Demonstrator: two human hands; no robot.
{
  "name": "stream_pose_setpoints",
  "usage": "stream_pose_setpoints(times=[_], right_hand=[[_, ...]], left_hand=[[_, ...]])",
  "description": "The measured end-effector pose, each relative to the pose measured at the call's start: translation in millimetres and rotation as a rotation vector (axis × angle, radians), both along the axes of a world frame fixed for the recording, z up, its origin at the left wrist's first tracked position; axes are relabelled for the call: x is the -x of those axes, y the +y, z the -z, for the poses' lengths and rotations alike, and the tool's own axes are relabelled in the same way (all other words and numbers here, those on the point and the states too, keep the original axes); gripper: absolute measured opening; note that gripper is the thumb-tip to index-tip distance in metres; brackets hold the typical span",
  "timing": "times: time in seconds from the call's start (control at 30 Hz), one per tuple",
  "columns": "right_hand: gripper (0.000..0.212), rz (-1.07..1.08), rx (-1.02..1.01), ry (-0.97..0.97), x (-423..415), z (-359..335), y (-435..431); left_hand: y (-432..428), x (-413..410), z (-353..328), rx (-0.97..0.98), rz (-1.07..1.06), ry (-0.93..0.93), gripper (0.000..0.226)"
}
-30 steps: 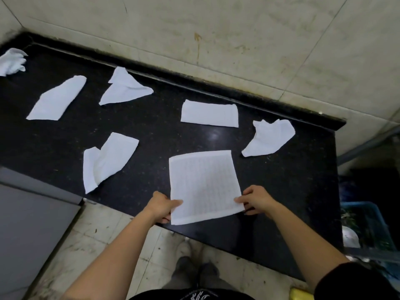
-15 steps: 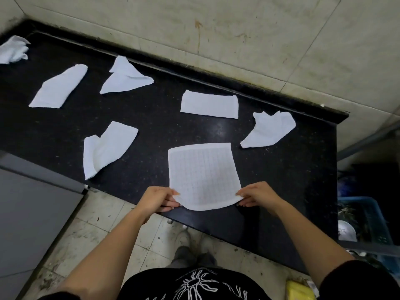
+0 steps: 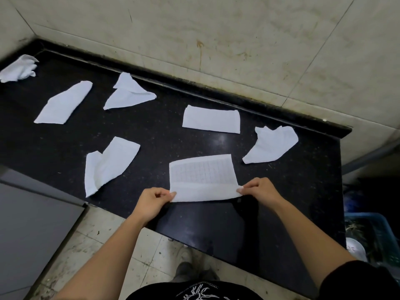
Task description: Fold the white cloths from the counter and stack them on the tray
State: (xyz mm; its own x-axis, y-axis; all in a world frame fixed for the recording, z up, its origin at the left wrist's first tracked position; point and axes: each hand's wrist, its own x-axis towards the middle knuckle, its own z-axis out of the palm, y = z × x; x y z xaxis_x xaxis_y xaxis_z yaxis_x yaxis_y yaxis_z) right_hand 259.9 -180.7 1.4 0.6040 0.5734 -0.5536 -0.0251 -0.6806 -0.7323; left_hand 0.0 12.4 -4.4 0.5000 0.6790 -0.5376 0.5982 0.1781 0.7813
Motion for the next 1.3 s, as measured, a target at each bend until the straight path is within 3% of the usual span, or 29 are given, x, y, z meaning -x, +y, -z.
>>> stream_pose_setpoints(times=[0.2, 0.37, 0.5, 0.97, 1.3], right_hand=[[0.019, -0.032, -0.045, 0.084, -5, 8, 30], [0.025, -0.142, 0.088, -0.173, -13, 21, 55], [0.025, -0.118, 0.071, -0.269, -17, 19, 73], [0.035, -0.058, 0.182, -0.378, -31, 36, 98], [0.035, -0.084, 0.226, -0.385, -31, 42, 96]], left_hand=[[15, -23, 6, 0.102, -0.029, -0.090, 0.021], [35, -38, 20, -0.066, 0.032, 0.079, 0.024], [43, -52, 20, -0.210, 0.094, 0.179, 0.026], [49, -72, 35, -0.269, 0.023, 0.298, 0.025], [42, -69, 35, -0.340, -0.025, 0.280, 0.022]])
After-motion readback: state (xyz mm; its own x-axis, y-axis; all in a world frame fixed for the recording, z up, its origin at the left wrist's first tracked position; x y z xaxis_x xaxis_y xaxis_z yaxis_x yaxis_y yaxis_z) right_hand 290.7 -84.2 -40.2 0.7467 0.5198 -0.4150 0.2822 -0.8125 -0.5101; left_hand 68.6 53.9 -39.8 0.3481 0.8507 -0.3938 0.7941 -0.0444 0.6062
